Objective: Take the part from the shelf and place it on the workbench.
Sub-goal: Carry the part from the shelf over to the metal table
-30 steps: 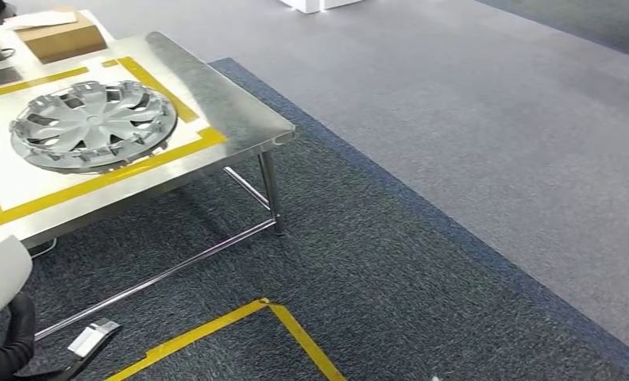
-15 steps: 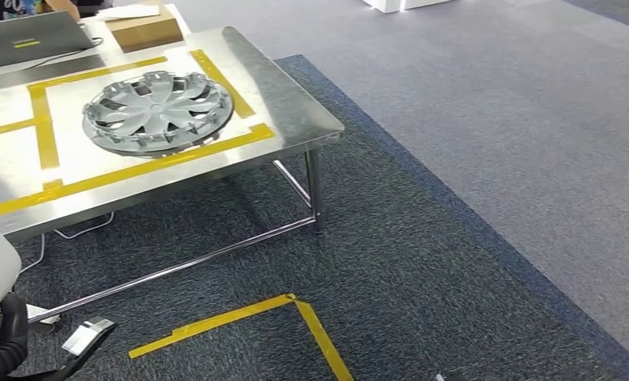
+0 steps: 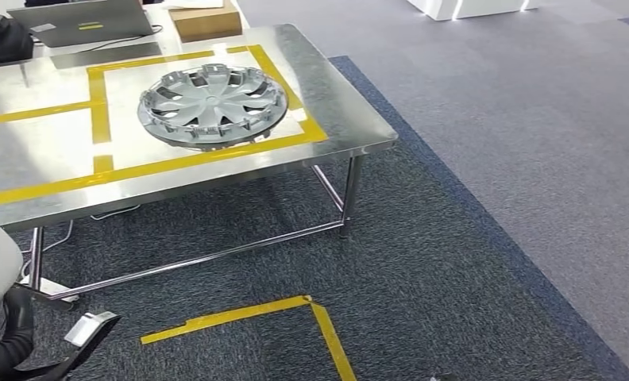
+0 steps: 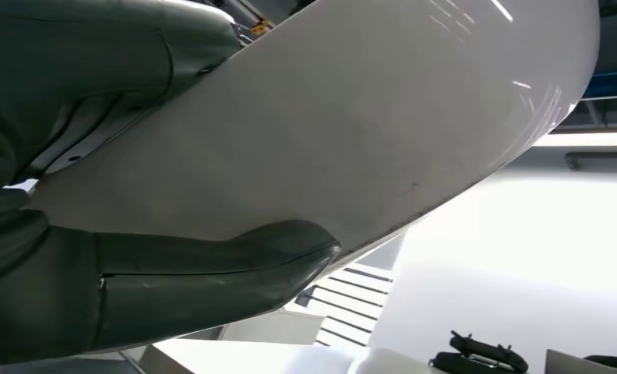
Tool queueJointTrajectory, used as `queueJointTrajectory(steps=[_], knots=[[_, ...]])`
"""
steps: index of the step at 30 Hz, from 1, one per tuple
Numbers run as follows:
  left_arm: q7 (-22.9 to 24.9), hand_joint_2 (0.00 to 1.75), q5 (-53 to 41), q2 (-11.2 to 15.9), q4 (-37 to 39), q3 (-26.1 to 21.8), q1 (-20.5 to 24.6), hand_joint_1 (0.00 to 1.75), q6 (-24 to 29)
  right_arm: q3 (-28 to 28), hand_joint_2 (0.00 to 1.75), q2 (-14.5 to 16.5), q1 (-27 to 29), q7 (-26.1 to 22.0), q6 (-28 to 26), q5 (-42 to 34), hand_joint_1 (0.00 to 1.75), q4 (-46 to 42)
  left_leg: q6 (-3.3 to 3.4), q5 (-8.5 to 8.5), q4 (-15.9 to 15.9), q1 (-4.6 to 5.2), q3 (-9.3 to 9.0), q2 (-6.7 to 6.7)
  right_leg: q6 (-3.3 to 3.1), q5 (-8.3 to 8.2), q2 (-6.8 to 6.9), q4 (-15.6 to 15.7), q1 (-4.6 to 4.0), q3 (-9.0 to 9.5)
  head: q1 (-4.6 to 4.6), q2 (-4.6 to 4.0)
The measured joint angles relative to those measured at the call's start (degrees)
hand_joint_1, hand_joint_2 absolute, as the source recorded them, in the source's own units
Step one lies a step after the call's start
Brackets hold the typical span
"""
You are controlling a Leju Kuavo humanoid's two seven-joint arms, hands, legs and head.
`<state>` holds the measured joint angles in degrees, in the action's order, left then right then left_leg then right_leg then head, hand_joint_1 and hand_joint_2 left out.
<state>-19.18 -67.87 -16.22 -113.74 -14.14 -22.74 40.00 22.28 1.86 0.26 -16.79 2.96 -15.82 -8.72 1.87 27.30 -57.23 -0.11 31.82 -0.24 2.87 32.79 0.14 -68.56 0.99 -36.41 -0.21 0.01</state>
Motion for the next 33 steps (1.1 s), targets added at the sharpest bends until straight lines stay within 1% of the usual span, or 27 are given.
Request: queueJointTrajectory(steps=[1,2,3,4,7,8,9,11,12,13,14,16,17,18,19,20,22,23,24,26,27,28,29,30,31,32,33], knots=[[0.26,1.75,-0.02,0.20,0.00,0.25,0.00,1.75,0.00,-0.01,1.75,-0.01,-0.01,0.01,0.03,0.00,0.00,0.00,-0.24,0.19,-0.02,0.00,-0.24,-0.17,-0.06,-2.13,-0.06,3.98,0.04,1.61,-0.01,-0.01],[0.50,1.75,-0.03,0.40,0.00,0.48,0.00,1.75,0.00,-0.01,1.75,-0.01,-0.06,0.01,0.09,0.00,0.00,0.00,-0.54,0.41,-0.15,0.09,-0.37,-0.31,-0.23,-3.48,-0.15,7.49,0.05,3.20,-0.01,-0.01],[0.74,1.75,-0.03,0.60,0.00,0.68,-0.01,1.75,0.00,-0.01,1.75,-0.01,-0.12,0.04,0.21,0.00,0.00,0.00,-0.85,0.53,-0.24,0.18,-0.38,-0.40,-0.48,-4.04,-0.22,9.64,0.02,4.19,0.03,0.00],[0.99,1.75,-0.03,0.81,0.00,0.90,-0.02,1.75,0.00,-0.01,1.75,-0.01,-0.17,0.10,0.36,0.00,0.00,0.00,-1.15,0.59,-0.31,0.26,-0.31,-0.46,-0.81,-3.88,-0.29,10.45,-0.07,4.61,0.10,0.01],[1.58,1.75,-0.10,1.47,0.00,1.51,-0.05,1.75,0.00,-0.01,1.75,0.04,-0.08,0.31,0.69,0.00,0.00,0.00,-1.97,1.04,-0.77,0.12,-0.13,-0.46,-1.94,-3.81,-0.23,10.72,-0.08,4.83,0.24,0.01],[1.72,1.75,-0.12,1.67,0.00,1.63,-0.03,1.75,0.00,-0.01,1.75,0.07,-0.04,0.33,0.71,-0.01,0.00,0.00,-2.28,1.95,-2.09,0.05,0.40,-0.41,-2.29,-3.80,-0.18,10.82,0.01,4.96,0.35,0.01],[1.82,1.75,-0.13,1.86,0.00,1.71,-0.04,1.75,0.00,-0.02,1.75,0.08,-0.05,0.34,0.72,-0.10,0.00,0.00,-2.59,3.39,-4.56,-0.05,1.51,-0.35,-2.59,-3.77,-0.12,10.92,0.11,5.11,0.44,0.01],[1.90,1.75,-0.13,2.14,0.00,1.77,-0.09,1.75,0.00,-0.04,1.75,0.08,-0.07,0.37,0.72,-0.31,0.00,0.00,-2.99,6.85,-12.20,-0.20,5.33,-0.29,-3.01,-3.50,-0.03,10.91,0.02,5.33,0.60,0.00],[1.94,1.75,-0.13,2.26,0.00,1.79,-0.15,1.75,0.00,-0.04,1.75,0.08,-0.07,0.44,0.74,-0.41,0.00,0.00,-3.06,7.74,-15.38,-0.25,7.06,-0.28,-3.09,-3.35,0.01,10.90,-0.03,5.47,0.57,0.00],[2.00,1.75,-0.14,2.38,0.00,1.82,-0.19,1.75,0.00,-0.04,1.75,0.08,-0.05,0.54,0.76,-0.42,0.00,0.00,-3.04,7.54,-16.92,-0.27,8.07,-0.28,-3.11,-3.18,0.03,10.90,-0.07,5.68,0.59,0.00],[2.07,1.75,-0.18,2.50,0.00,1.85,-0.21,1.75,0.00,-0.03,1.75,0.09,-0.04,0.67,0.78,-0.42,0.00,0.00,-2.90,6.14,-16.21,-0.26,7.99,-0.28,-3.09,-2.98,0.02,10.90,-0.11,5.98,0.60,0.00],[2.19,1.75,-0.27,2.74,0.00,1.92,-0.21,1.75,0.00,-0.03,1.75,0.10,-0.04,0.83,0.80,-0.42,0.00,0.00,-2.23,1.47,-9.47,-0.15,5.14,-0.21,-2.96,-2.45,-0.01,10.93,-0.19,6.77,0.60,-0.01],[2.23,1.75,-0.31,2.83,0.00,1.96,-0.20,1.75,-0.01,-0.03,1.75,0.13,-0.07,0.83,0.82,-0.44,0.00,0.00,-1.81,-0.08,-5.87,-0.01,3.46,-0.11,-2.76,-2.11,-0.02,10.92,-0.33,7.10,0.58,-0.01],[2.25,1.75,-0.31,2.90,-0.01,2.03,-0.16,1.75,0.00,-0.03,1.75,0.14,-0.10,0.78,0.84,-0.47,0.00,0.00,-1.49,-0.71,-3.17,0.12,2.15,0.00,-2.50,-1.84,0.00,10.92,-0.42,7.23,0.59,0.00],[2.30,1.75,-0.33,2.93,-0.02,2.11,-0.15,1.75,0.00,-0.03,1.75,0.16,-0.13,0.74,0.86,-0.50,0.00,0.00,-1.24,-0.50,-1.87,0.26,1.51,0.07,-2.18,-1.61,0.05,10.98,-0.47,7.17,0.54,0.00],[2.36,1.75,-0.35,2.95,-0.03,2.19,-0.18,1.75,0.00,-0.02,1.75,0.19,-0.16,0.69,0.89,-0.52,0.00,0.00,-1.08,-0.01,-1.45,0.36,1.25,0.08,-1.80,-1.45,0.14,11.12,-0.51,7.16,0.55,0.01],[2.57,1.75,-0.40,3.02,-0.05,2.35,-0.28,1.75,0.01,0.01,1.75,0.20,-0.23,0.57,0.91,-0.52,0.00,0.00,-0.69,0.14,-0.65,0.20,0.70,-0.05,-1.11,-1.07,0.30,11.26,-0.48,7.51,0.50,0.00],[2.66,1.75,-0.42,3.06,-0.07,2.45,-0.28,1.75,0.01,0.02,1.75,0.21,-0.26,0.46,0.90,-0.52,0.00,0.00,-0.43,0.15,-0.27,0.05,0.33,-0.09,-0.84,-0.40,0.26,10.36,-0.47,7.31,0.42,0.00],[2.75,1.75,-0.45,3.08,-0.08,2.56,-0.25,1.75,0.02,0.04,1.75,0.22,-0.29,0.34,0.88,-0.52,0.00,0.00,-0.19,0.17,0.07,-0.13,-0.05,-0.11,-0.61,0.77,0.17,8.27,-0.45,6.39,0.26,-0.01],[2.80,1.75,-0.48,3.10,-0.08,2.80,-0.24,1.75,0.02,0.11,1.75,0.24,-0.26,0.16,0.87,-0.51,0.00,0.00,0.17,0.55,0.20,-0.20,-0.45,-0.09,-0.28,4.03,0.00,0.87,-0.33,2.06,0.00,-0.01],[2.81,1.75,-0.48,3.12,-0.08,2.88,-0.27,1.75,0.02,0.16,1.75,0.24,-0.22,0.12,0.87,-0.50,0.00,0.00,0.24,0.80,0.19,-0.18,-0.65,-0.13,-0.13,5.08,-0.01,-2.78,-0.30,-0.36,-0.05,-0.01],[2.81,1.75,-0.48,3.13,-0.07,2.94,-0.30,1.75,0.02,0.19,1.75,0.23,-0.14,0.09,0.86,-0.50,0.00,0.00,0.24,1.11,0.18,-0.16,-0.97,-0.23,-0.04,4.97,-0.02,-4.88,-0.30,-2.08,-0.05,-0.01],[2.81,1.75,-0.48,3.15,-0.07,2.97,-0.31,1.75,0.02,0.22,1.75,0.23,-0.05,0.06,0.85,-0.50,0.00,0.00,0.20,1.47,0.17,-0.15,-1.41,-0.37,0.00,3.60,-0.02,-4.82,-0.31,-2.75,-0.08,-0.01],[2.81,1.75,-0.47,3.15,-0.07,2.98,-0.33,1.75,0.02,0.24,1.75,0.23,0.02,0.04,0.84,-0.50,0.00,0.00,0.09,1.88,0.17,-0.15,-2.02,-0.55,-0.04,1.13,-0.05,-2.43,-0.30,-2.23,-0.08,-0.01],[2.81,1.75,-0.47,3.15,-0.07,3.00,-0.32,1.75,0.02,0.25,1.75,0.22,0.07,0.03,0.83,-0.51,0.00,0.00,-0.08,2.36,0.17,-0.16,-2.69,-0.74,-0.14,-1.78,-0.29,1.53,-0.29,-0.90,-0.09,-0.01],[2.81,1.75,-0.46,3.15,-0.07,3.00,-0.30,1.75,0.02,0.25,1.75,0.22,0.09,0.02,0.82,-0.51,0.00,0.03,-0.35,2.87,0.13,-0.08,-3.15,-0.88,-0.30,-3.77,-0.78,5.15,-0.28,0.75,-0.07,-0.01],[2.81,1.75,-0.46,3.15,-0.06,3.01,-0.25,1.75,0.02,0.26,1.75,0.22,0.08,0.02,0.81,-0.52,0.00,0.07,-0.63,3.27,0.05,-0.03,-3.40,-1.03,-0.55,-4.89,-1.20,7.94,-0.28,2.10,0.01,0.00]])
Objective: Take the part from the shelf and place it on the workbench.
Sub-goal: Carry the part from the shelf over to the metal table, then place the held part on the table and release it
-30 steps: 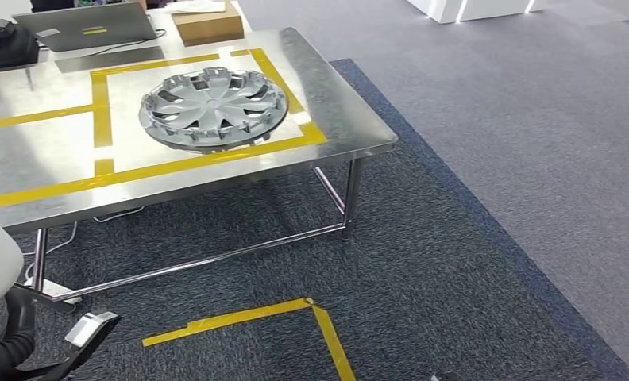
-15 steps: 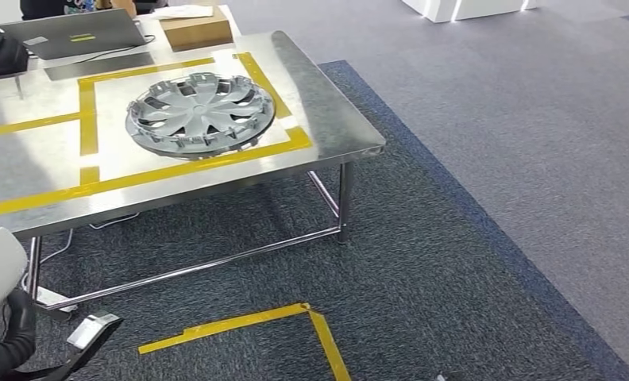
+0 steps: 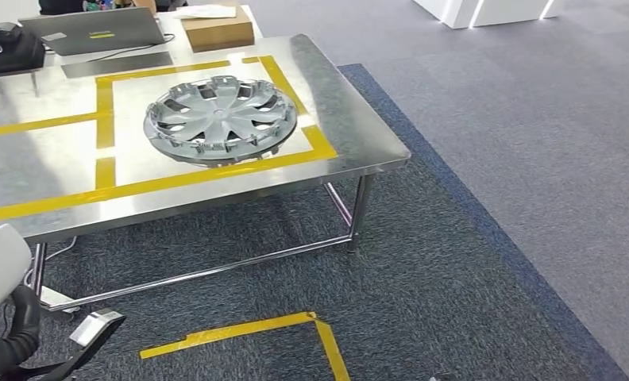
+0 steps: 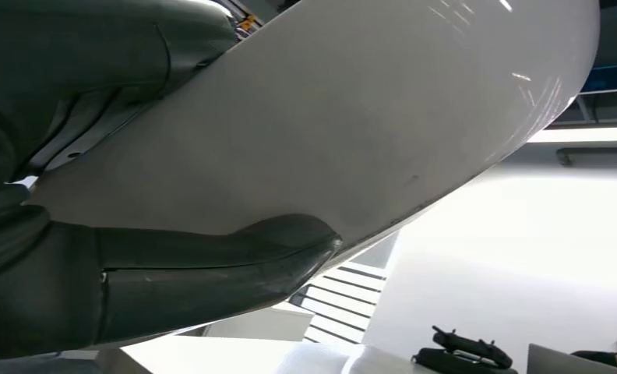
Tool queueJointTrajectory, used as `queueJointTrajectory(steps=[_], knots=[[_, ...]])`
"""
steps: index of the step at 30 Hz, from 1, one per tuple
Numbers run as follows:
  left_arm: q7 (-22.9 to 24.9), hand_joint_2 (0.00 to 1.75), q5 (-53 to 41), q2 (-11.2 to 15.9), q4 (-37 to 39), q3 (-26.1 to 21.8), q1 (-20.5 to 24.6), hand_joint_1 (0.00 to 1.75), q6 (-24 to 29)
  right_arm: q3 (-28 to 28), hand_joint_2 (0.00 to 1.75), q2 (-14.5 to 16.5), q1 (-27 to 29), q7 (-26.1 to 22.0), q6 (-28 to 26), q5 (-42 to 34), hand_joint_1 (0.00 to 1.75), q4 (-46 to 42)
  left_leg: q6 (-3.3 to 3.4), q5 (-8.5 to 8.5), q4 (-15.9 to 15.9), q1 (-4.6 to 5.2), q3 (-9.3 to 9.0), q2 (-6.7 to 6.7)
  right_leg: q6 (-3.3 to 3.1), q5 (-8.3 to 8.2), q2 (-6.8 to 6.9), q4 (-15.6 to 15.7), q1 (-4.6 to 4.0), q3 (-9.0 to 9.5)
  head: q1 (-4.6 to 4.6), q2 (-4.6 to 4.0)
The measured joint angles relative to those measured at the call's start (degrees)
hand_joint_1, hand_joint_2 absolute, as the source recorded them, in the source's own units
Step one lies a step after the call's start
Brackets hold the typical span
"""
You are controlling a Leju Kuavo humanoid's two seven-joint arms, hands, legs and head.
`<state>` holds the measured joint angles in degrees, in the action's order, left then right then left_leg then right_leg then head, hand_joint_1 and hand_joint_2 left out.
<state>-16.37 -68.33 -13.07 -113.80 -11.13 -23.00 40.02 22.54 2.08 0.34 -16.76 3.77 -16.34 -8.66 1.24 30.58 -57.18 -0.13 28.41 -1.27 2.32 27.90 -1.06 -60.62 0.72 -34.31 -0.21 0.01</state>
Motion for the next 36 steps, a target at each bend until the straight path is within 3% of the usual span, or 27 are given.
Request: queueJointTrajectory(steps=[2,4,6,9,10,11,13,15,17,19,21,23,25,26,27,28,30,32,34,36], knots=[[-0.02,1.75,0.00,0.01,0.01,0.02,0.06,1.75,0.00,0.02,1.75,0.01,-0.01,0.00,0.00,0.02,0.00,0.07,-0.54,0.46,-0.06,0.02,0.00,-0.34,-0.60,0.22,-0.49,1.74,-0.12,1.22,0.21,0.00],[-0.10,1.75,0.02,0.03,-0.01,0.02,0.07,1.75,0.00,0.04,1.75,0.05,-0.02,-0.01,0.01,0.07,0.00,0.07,-1.05,0.77,-0.09,-0.12,-0.10,-0.58,-1.26,0.50,-0.06,2.11,-0.10,1.47,0.33,-0.01],[-0.17,1.75,0.06,0.10,-0.02,0.01,0.16,1.75,0.01,0.05,1.75,0.11,-0.03,-0.02,0.00,0.02,0.00,0.07,-1.70,2.20,-2.62,-0.20,0.98,-0.13,-2.00,0.80,0.57,2.50,0.12,2.08,0.50,-0.01],[-0.18,1.75,0.09,0.21,-0.01,0.02,0.21,1.75,0.01,0.05,1.75,0.13,-0.05,-0.02,0.00,-0.30,0.00,0.07,-2.38,6.26,-13.66,-0.42,7.37,0.58,-2.64,1.73,1.76,2.66,0.16,3.09,0.68,-0.01],[-0.18,1.75,0.07,0.25,0.00,0.02,0.17,1.75,0.01,0.05,1.75,0.13,-0.04,-0.01,0.01,-0.36,0.00,0.07,-2.44,6.42,-16.29,-0.46,9.32,0.61,-2.66,2.11,2.15,2.66,0.15,3.52,0.68,-0.01],[-0.17,1.75,0.05,0.26,0.01,0.02,0.14,1.75,0.00,0.07,1.75,0.14,-0.03,-0.01,0.01,-0.36,0.00,0.07,-2.40,5.32,-16.92,-0.45,10.33,0.67,-2.62,2.53,2.55,2.66,0.15,4.05,0.69,-0.01],[-0.17,1.75,0.01,0.28,0.02,0.02,0.12,1.75,0.00,0.09,1.75,0.16,-0.05,0.00,0.02,-0.36,0.00,0.07,-1.92,0.05,-12.02,-0.33,9.32,1.40,-2.40,3.55,3.39,2.68,0.14,5.48,0.69,-0.01],[-0.17,1.75,-0.01,0.28,0.03,0.02,0.17,1.75,0.00,0.13,1.75,0.17,-0.06,-0.01,0.02,-0.36,0.00,0.08,-1.06,-3.51,-5.71,0.36,6.88,4.07,-1.88,4.61,4.22,2.79,-0.03,6.42,0.71,-0.01],[-0.17,1.75,-0.02,0.28,0.02,0.04,0.25,1.75,0.00,0.19,1.75,0.17,-0.08,-0.01,0.03,-0.36,0.00,0.09,-0.35,-3.08,-3.08,1.04,5.81,5.68,-1.27,5.32,5.34,3.02,-0.30,6.68,0.66,-0.01],[-0.17,1.75,-0.03,0.28,-0.01,-0.01,0.14,1.75,0.00,0.35,1.75,0.17,-0.18,-0.02,0.02,-0.36,0.00,0.07,0.16,-2.56,-2.03,0.94,5.47,4.51,-0.72,5.77,6.42,3.36,-0.43,7.41,0.60,0.00],[-0.17,1.75,0.06,0.26,-0.02,-0.05,0.06,1.75,0.05,0.49,1.75,0.17,-0.30,-0.05,-0.01,-0.36,0.00,0.04,0.64,-2.66,-1.35,0.48,4.77,3.11,-0.23,6.91,4.69,1.63,-0.34,7.18,0.40,0.00],[-0.04,1.75,0.31,0.23,-0.03,0.01,0.18,1.75,0.10,0.55,1.75,0.18,-0.32,-0.05,-0.05,-0.36,0.00,0.02,1.08,-2.49,-1.07,0.21,4.18,1.82,0.12,9.48,1.93,-5.26,-0.15,3.36,0.13,-0.01],[0.13,1.75,0.51,0.25,-0.01,0.03,0.20,1.75,0.09,0.57,1.75,0.19,-0.24,-0.02,-0.10,-0.34,0.00,0.02,1.33,-2.01,-1.08,0.19,3.74,0.30,0.36,11.09,1.22,-13.13,-0.07,-2.20,0.08,-0.01],[0.16,1.75,0.54,0.26,0.00,0.03,0.17,1.75,0.09,0.58,1.75,0.19,-0.15,-0.01,-0.15,-0.34,0.00,0.02,1.32,-1.68,-1.08,0.18,3.34,-0.53,0.42,10.25,1.17,-14.64,-0.06,-4.03,0.09,-0.01],[0.17,1.75,0.56,0.27,0.01,0.02,0.15,1.75,0.09,0.58,1.75,0.19,-0.08,0.00,-0.20,-0.34,0.00,0.02,1.22,-1.30,-1.09,0.15,2.79,-1.37,0.45,8.11,1.10,-13.82,-0.04,-4.74,0.09,-0.01],[0.17,1.75,0.57,0.28,0.02,0.02,0.14,1.75,0.09,0.58,1.75,0.18,-0.02,0.00,-0.23,-0.34,0.00,0.02,1.07,-0.85,-1.09,0.10,2.08,-2.17,0.43,5.01,0.78,-10.85,0.00,-4.36,0.07,-0.01],[0.17,1.75,0.58,0.28,0.04,0.02,0.18,1.75,0.09,0.58,1.75,0.17,0.09,0.01,-0.25,-0.35,0.00,0.10,0.55,0.09,-1.17,0.02,1.15,-3.55,0.28,0.24,-1.63,-3.95,0.29,-2.28,0.12,-0.01],[0.17,1.75,0.59,0.30,0.08,0.02,0.19,1.75,0.09,0.58,1.75,0.19,-0.02,0.06,-0.23,-0.36,0.00,0.20,-0.16,0.52,-1.23,-0.11,1.29,-4.71,-0.18,-0.19,-3.60,-0.12,0.47,-0.52,0.16,-0.01],[0.17,1.75,0.59,0.31,0.08,0.02,0.10,1.75,0.09,0.59,1.75,0.26,-0.21,0.10,-0.24,-0.34,0.00,0.19,-0.85,0.55,-0.98,-0.29,1.50,-5.81,-0.82,0.67,-3.00,1.05,0.51,0.34,0.14,-0.01],[0.31,1.75,0.68,0.44,0.07,0.02,0.10,1.75,0.10,0.58,1.75,0.38,-0.18,0.04,-0.25,-0.33,0.00,0.15,-1.54,1.33,-2.12,-0.23,1.86,-4.45,-1.54,0.93,-1.87,1.64,0.70,1.18,0.28,-0.01]])
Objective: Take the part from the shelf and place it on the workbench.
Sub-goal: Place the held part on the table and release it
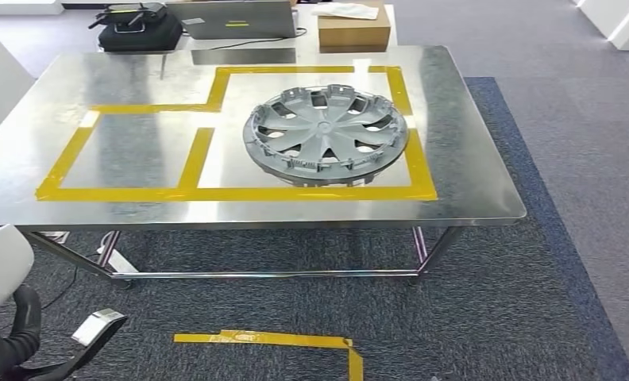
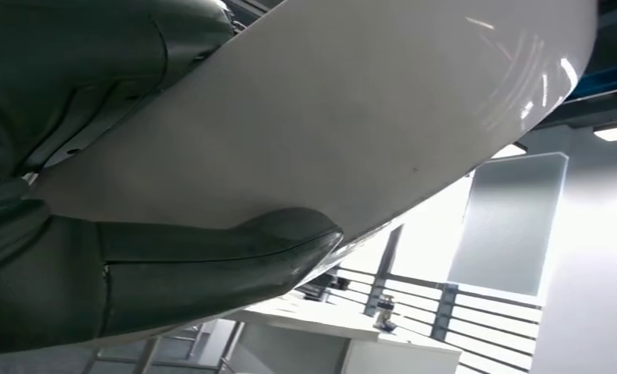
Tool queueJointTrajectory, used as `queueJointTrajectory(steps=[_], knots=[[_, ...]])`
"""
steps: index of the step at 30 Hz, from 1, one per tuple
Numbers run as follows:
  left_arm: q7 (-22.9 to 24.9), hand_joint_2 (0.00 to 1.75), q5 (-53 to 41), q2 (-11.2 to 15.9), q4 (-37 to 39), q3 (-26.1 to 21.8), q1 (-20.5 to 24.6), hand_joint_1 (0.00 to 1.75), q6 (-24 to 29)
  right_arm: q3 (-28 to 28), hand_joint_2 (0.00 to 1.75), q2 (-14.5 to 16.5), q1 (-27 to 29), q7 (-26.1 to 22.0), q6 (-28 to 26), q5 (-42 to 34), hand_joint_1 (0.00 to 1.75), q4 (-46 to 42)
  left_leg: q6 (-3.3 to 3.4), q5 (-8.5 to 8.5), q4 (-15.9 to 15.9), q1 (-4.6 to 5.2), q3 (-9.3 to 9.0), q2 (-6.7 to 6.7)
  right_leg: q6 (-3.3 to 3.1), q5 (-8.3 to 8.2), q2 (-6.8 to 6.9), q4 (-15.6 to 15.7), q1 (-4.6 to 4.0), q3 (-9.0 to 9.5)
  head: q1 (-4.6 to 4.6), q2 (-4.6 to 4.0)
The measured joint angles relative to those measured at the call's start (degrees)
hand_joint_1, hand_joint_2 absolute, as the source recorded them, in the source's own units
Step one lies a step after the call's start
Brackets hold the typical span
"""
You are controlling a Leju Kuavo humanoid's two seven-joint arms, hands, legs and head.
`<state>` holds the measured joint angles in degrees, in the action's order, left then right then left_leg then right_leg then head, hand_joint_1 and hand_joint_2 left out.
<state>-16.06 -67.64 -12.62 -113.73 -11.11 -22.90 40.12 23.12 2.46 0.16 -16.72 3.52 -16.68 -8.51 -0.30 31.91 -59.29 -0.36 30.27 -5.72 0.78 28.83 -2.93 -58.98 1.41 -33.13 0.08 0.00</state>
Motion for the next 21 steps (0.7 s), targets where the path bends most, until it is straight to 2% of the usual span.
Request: queueJointTrajectory(steps=[1,2,3,4,5,6,8,9,10,11,13,15,16,17,19,20,21], knots=[[0.25,1.75,0.16,0.14,0.02,0.01,0.09,1.75,0.00,-0.01,1.75,0.06,0.01,-0.04,0.00,-0.02,0.00,-0.02,-0.35,1.07,-2.26,0.05,1.06,1.53,-0.38,0.22,0.60,0.29,0.09,0.54,0.12,0.00],[0.61,1.75,0.44,0.32,0.07,0.03,0.16,1.75,0.00,-0.02,1.75,0.05,0.02,-0.08,0.00,-0.03,0.00,-0.02,-0.67,2.40,-5.69,0.03,2.93,3.35,-0.68,0.53,1.17,0.41,0.01,1.00,0.22,0.00],[1.04,1.75,0.78,0.57,0.15,0.04,0.25,1.75,-0.01,-0.02,1.75,0.05,0.04,-0.08,0.01,-0.03,0.00,-0.02,-0.91,3.73,-9.64,-0.07,5.33,4.49,-0.88,0.86,1.70,0.44,-0.06,1.38,0.32,0.00],[1.48,1.75,1.16,0.92,0.30,0.06,0.27,1.75,-0.02,-0.02,1.75,0.06,0.06,-0.09,0.02,-0.03,0.00,-0.01,-1.07,4.46,-12.98,-0.16,7.56,5.02,-0.96,1.20,2.14,0.44,-0.12,1.71,0.31,0.00],[1.85,1.75,1.51,1.37,0.48,0.06,0.28,1.75,-0.03,-0.02,1.75,0.06,0.08,-0.09,0.03,-0.02,0.00,-0.01,-1.14,4.12,-14.71,-0.22,9.05,5.21,-0.97,1.54,2.49,0.43,-0.17,2.10,0.33,0.00],[2.25,1.75,1.78,1.96,0.69,0.05,0.33,1.75,-0.04,-0.02,1.75,0.06,0.09,-0.09,0.05,-0.02,0.00,-0.01,-1.10,2.58,-14.30,-0.24,9.45,5.25,-0.95,1.88,2.73,0.43,-0.21,2.56,0.33,0.00],[3.05,1.75,1.99,3.22,1.14,0.03,0.55,1.75,-0.05,-0.02,1.75,0.06,0.05,-0.10,0.09,-0.02,0.00,-0.02,-0.62,-2.49,-8.21,-0.13,7.43,5.30,-0.78,2.65,3.01,0.45,-0.27,3.61,0.34,0.00],[3.55,1.75,1.91,3.87,1.40,0.05,0.78,1.75,-0.07,-0.02,1.75,0.06,0.01,-0.11,0.13,-0.04,0.00,-0.02,-0.25,-4.22,-4.88,0.04,5.99,5.39,-0.58,3.05,3.11,0.47,-0.38,3.95,0.31,0.00],[4.08,1.75,1.72,4.44,1.63,0.08,1.04,1.75,-0.08,-0.02,1.75,0.07,-0.03,-0.11,0.16,-0.04,0.00,-0.02,0.09,-4.93,-2.16,0.21,4.74,5.49,-0.31,3.40,3.18,0.49,-0.46,4.09,0.37,0.00],[4.64,1.75,1.45,5.02,1.87,0.12,1.31,1.75,-0.11,-0.02,1.75,0.07,-0.04,-0.10,0.21,-0.03,0.00,-0.02,0.37,-4.83,-0.69,0.39,4.02,5.58,-0.02,3.66,3.28,0.60,-0.51,4.09,0.33,0.00],[5.84,1.75,1.04,6.14,2.26,0.17,1.70,1.75,-0.21,-0.01,1.75,0.09,-0.08,-0.07,0.27,-0.01,0.00,-0.02,0.79,-4.05,0.25,0.54,3.46,5.58,0.58,3.88,3.50,1.08,-0.52,4.31,0.36,0.00],[6.93,1.75,0.80,7.20,2.69,0.17,2.01,1.75,-0.50,0.00,1.75,0.09,-0.15,-0.07,0.32,-0.01,0.00,-0.03,1.27,-4.09,1.14,0.27,2.62,5.49,1.10,4.47,3.45,0.63,-0.53,4.45,0.23,0.00],[7.36,1.75,0.74,7.70,3.00,0.16,2.29,1.75,-0.73,0.01,1.75,0.08,-0.18,-0.06,0.35,-0.01,0.00,-0.03,1.49,-4.11,1.63,0.09,2.13,5.47,1.31,5.36,3.33,-1.12,-0.58,3.64,0.09,0.00],[7.72,1.75,0.71,8.24,3.43,0.16,2.62,1.75,-1.00,0.01,1.75,0.07,-0.18,-0.05,0.39,-0.02,0.00,-0.04,1.71,-4.01,1.89,-0.03,1.68,5.47,1.44,6.64,3.17,-4.19,-0.55,1.89,0.00,0.00],[8.27,1.75,0.90,9.30,4.56,0.16,3.30,1.75,-1.66,0.03,1.75,0.06,-0.11,-0.04,0.45,-0.01,0.00,-0.04,1.99,-3.45,1.94,-0.01,1.15,5.45,1.65,8.97,3.07,-11.97,-0.55,-3.34,-0.12,0.00],[8.50,1.75,1.01,9.86,5.21,0.16,3.57,1.75,-2.03,0.03,1.75,0.04,-0.03,-0.04,0.45,-0.01,0.00,-0.04,2.04,-3.07,1.94,0.01,0.73,5.38,1.71,8.88,3.05,-14.41,-0.56,-5.45,-0.12,0.00],[8.73,1.75,1.11,10.38,5.86,0.16,3.84,1.75,-2.39,0.04,1.75,0.01,0.06,-0.04,0.46,0.00,0.00,-0.04,2.01,-2.62,1.93,0.02,0.18,5.30,1.74,7.52,3.04,-14.76,-0.57,-6.56,-0.14,0.00]])
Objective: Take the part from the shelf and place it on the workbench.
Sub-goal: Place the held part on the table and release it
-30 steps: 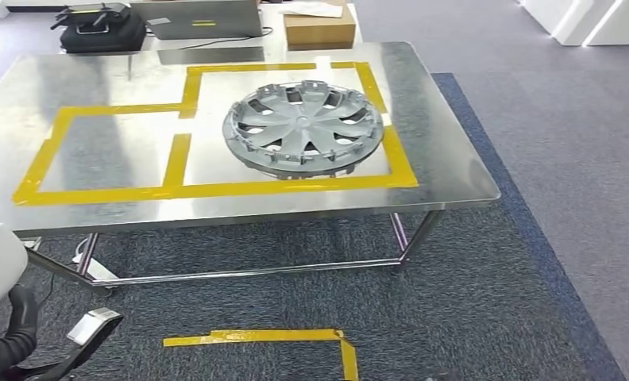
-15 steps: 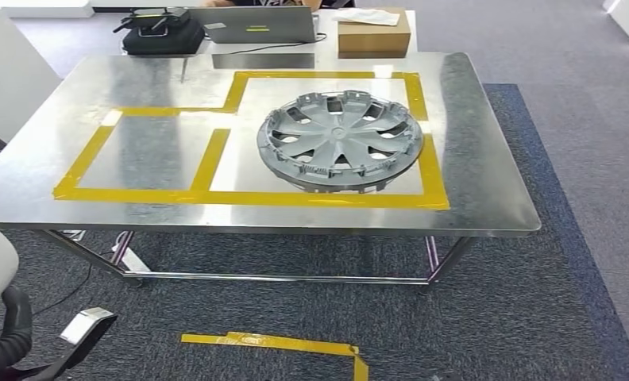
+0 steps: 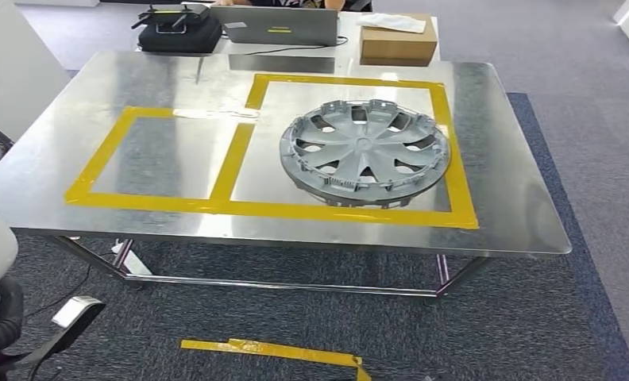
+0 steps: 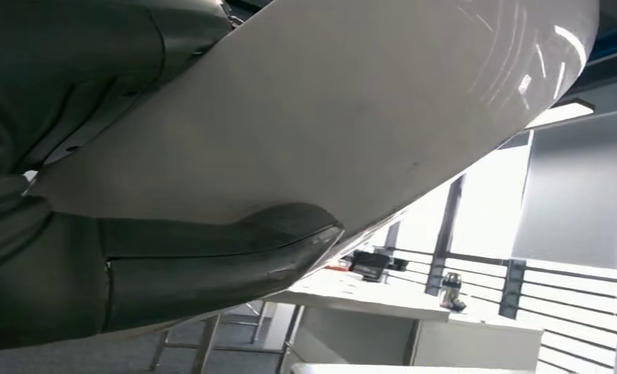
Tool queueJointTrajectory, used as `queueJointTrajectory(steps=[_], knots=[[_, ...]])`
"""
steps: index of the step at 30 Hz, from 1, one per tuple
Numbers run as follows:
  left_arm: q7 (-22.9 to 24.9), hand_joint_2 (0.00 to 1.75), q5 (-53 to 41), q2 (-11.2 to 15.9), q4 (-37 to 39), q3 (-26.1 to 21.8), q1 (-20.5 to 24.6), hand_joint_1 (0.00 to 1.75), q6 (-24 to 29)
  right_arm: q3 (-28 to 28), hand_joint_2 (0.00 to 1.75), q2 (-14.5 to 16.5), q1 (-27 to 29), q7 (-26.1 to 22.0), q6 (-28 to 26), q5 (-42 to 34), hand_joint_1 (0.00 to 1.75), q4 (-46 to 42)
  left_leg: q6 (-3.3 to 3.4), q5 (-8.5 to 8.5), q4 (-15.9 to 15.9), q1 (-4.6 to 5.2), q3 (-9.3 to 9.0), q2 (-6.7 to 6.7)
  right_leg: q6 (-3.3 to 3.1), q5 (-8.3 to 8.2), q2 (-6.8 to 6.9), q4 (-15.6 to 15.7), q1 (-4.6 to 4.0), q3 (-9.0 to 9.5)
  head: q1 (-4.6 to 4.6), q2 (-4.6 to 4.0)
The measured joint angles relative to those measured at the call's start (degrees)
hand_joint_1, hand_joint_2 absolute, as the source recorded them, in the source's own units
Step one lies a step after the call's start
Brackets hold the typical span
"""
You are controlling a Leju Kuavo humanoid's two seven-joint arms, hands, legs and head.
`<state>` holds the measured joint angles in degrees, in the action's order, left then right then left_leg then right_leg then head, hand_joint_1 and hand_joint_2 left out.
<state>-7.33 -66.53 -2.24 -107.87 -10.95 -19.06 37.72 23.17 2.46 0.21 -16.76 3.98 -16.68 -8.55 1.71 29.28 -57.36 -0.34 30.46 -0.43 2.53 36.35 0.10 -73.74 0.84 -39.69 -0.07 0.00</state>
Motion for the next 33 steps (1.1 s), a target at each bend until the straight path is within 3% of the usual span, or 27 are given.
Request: queueJointTrajectory(steps=[2,3,4,8,10,11,13,14,15,16,18,19,20,23,25,26,28,29,30,31,33], knots=[[0.32,1.75,0.02,0.93,1.17,0.00,0.53,1.75,-0.58,0.04,1.75,-0.14,0.12,-0.02,0.08,0.00,0.00,0.00,-0.24,1.09,0.00,-0.01,-1.49,-0.17,-0.17,-5.60,0.00,5.66,-0.01,1.08,-0.04,0.00],[0.39,1.75,0.02,1.31,1.69,0.00,0.83,1.75,-0.75,0.08,1.75,-0.22,0.13,-0.04,0.14,0.00,0.00,0.02,-0.48,1.65,0.00,0.03,-2.05,-0.20,-0.37,-7.80,-0.02,8.95,-0.05,2.25,-0.01,-0.01],[0.44,1.75,0.02,1.69,2.13,0.00,1.17,1.75,-0.92,0.14,1.75,-0.27,0.10,-0.08,0.25,-0.01,0.00,0.04,-0.79,2.15,-0.09,0.08,-2.35,-0.25,-0.69,-8.99,-0.04,11.86,-0.13,3.44,0.07,0.00],[0.60,1.75,-0.05,3.08,3.42,0.13,2.30,1.75,-1.32,0.31,1.75,-0.30,0.13,-0.22,0.65,-0.02,0.00,0.05,-1.98,3.02,0.05,0.03,-2.56,-0.29,-1.97,-8.24,-0.13,14.23,-0.35,4.94,0.43,0.00],[0.73,1.75,-0.14,3.86,4.03,0.26,3.05,1.75,-1.44,0.37,1.75,-0.34,0.14,-0.36,0.74,-0.03,0.00,0.03,-2.61,4.19,-2.03,-0.06,-2.03,-0.17,-2.62,-7.86,-0.09,14.79,-0.10,5.93,0.68,0.00],[0.85,1.75,-0.21,4.22,4.34,0.32,3.42,1.75,-1.51,0.38,1.75,-0.37,0.06,-0.43,0.77,-0.13,0.00,0.02,-2.90,5.28,-4.82,-0.14,-0.60,-0.10,-2.90,-7.63,-0.06,15.00,-0.01,6.48,0.82,0.00],[1.16,1.75,-0.45,4.79,5.17,0.44,3.97,1.75,-1.81,0.38,1.75,-0.41,-0.12,-0.52,0.78,-0.39,0.00,0.02,-3.33,7.54,-12.65,-0.31,4.34,-0.06,-3.24,-6.96,-0.04,15.09,-0.01,7.30,0.95,0.00],[1.31,1.75,-0.63,5.02,5.65,0.54,4.10,1.75,-1.99,0.38,1.75,-0.42,-0.11,-0.53,0.79,-0.49,0.00,0.02,-3.43,7.77,-15.47,-0.37,6.57,-0.05,-3.25,-6.58,-0.05,15.09,-0.01,7.72,0.96,0.00],[1.44,1.75,-0.84,5.28,6.14,0.67,4.24,1.75,-2.18,0.39,1.75,-0.41,-0.07,-0.53,0.79,-0.52,0.00,0.02,-3.45,6.82,-16.52,-0.41,8.01,-0.05,-3.22,-6.17,-0.08,15.09,-0.01,8.24,0.97,0.00],[1.55,1.75,-1.03,5.59,6.61,0.81,4.47,1.75,-2.29,0.41,1.75,-0.41,-0.03,-0.53,0.80,-0.52,0.00,0.02,-3.40,4.57,-15.28,-0.43,8.33,-0.04,-3.15,-5.73,-0.11,15.09,-0.01,8.87,0.98,0.00],[1.92,1.75,-1.41,6.30,7.45,1.07,5.23,1.75,-2.42,0.43,1.75,-0.42,-0.05,-0.53,0.84,-0.52,0.00,0.02,-3.15,-0.91,-8.98,-0.41,6.70,0.06,-2.77,-4.75,-0.15,15.14,-0.04,10.12,0.96,0.00],[2.18,1.75,-1.59,6.67,7.87,1.22,5.68,1.75,-2.56,0.44,1.75,-0.42,-0.12,-0.53,0.87,-0.53,0.00,0.02,-2.94,-2.41,-5.87,-0.31,5.53,0.12,-2.44,-4.28,-0.18,15.14,-0.14,10.43,0.98,0.00],[2.45,1.75,-1.78,7.03,8.26,1.37,6.13,1.75,-2.75,0.44,1.75,-0.43,-0.18,-0.54,0.91,-0.54,0.00,0.02,-2.68,-2.73,-3.87,-0.21,4.70,0.19,-2.11,-3.93,-0.16,15.17,-0.23,10.51,0.98,0.00],[3.15,1.75,-2.30,8.00,9.27,1.73,7.04,1.75,-3.26,0.47,1.75,-0.44,-0.29,-0.54,1.01,-0.55,0.00,0.01,-1.74,-1.58,-2.19,-0.07,3.85,0.14,-1.29,-3.40,0.07,15.59,-0.30,10.61,0.85,0.00],[3.38,1.75,-2.40,8.47,9.70,1.84,7.40,1.75,-3.34,0.52,1.75,-0.45,-0.39,-0.57,1.03,-0.55,0.00,-0.02,-1.04,-1.32,-1.74,-0.24,3.13,0.12,-0.80,-2.30,0.08,14.05,-0.26,10.21,0.71,0.00],[3.39,1.75,-2.42,8.62,9.87,1.90,7.62,1.75,-3.35,0.55,1.75,-0.45,-0.43,-0.58,1.05,-0.55,0.00,-0.02,-0.71,-1.13,-1.58,-0.33,2.72,0.15,-0.64,-1.09,0.04,11.50,-0.24,8.94,0.63,0.00],[3.40,1.75,-2.43,8.76,10.27,2.11,7.98,1.75,-3.36,0.62,1.75,-0.45,-0.42,-0.62,1.09,-0.55,0.00,-0.02,-0.25,-0.56,-1.56,-0.23,2.24,0.18,-0.57,1.66,0.00,3.68,-0.26,4.15,0.49,0.00],[3.40,1.75,-2.43,8.81,10.49,2.24,8.05,1.75,-3.38,0.65,1.75,-0.46,-0.36,-0.62,1.10,-0.55,0.00,-0.02,-0.15,-0.24,-1.56,-0.17,1.95,0.16,-0.57,2.20,-0.01,0.42,-0.27,1.72,0.49,0.00],[3.41,1.75,-2.44,8.86,10.70,2.36,8.06,1.75,-3.39,0.68,1.75,-0.48,-0.27,-0.62,1.10,-0.55,0.00,-0.02,-0.12,0.13,-1.57,-0.12,1.55,0.10,-0.61,1.54,-0.02,-1.02,-0.28,0.10,0.49,0.00],[3.45,1.75,-2.46,8.94,10.90,2.46,8.08,1.75,-3.41,0.70,1.75,-0.51,-0.18,-0.62,1.09,-0.55,0.00,-0.02,-0.15,0.56,-1.57,-0.09,0.99,0.02,-0.69,-0.42,-0.02,-0.14,-0.29,-0.39,0.48,0.00],[3.61,1.75,-2.52,9.13,11.29,2.65,8.22,1.75,-3.50,0.74,1.75,-0.59,-0.07,-0.61,1.09,-0.55,0.00,-0.02,-0.39,1.58,-1.55,-0.09,-0.31,-0.11,-1.05,-5.91,-0.04,6.37,-0.32,1.38,0.50,0.00]])
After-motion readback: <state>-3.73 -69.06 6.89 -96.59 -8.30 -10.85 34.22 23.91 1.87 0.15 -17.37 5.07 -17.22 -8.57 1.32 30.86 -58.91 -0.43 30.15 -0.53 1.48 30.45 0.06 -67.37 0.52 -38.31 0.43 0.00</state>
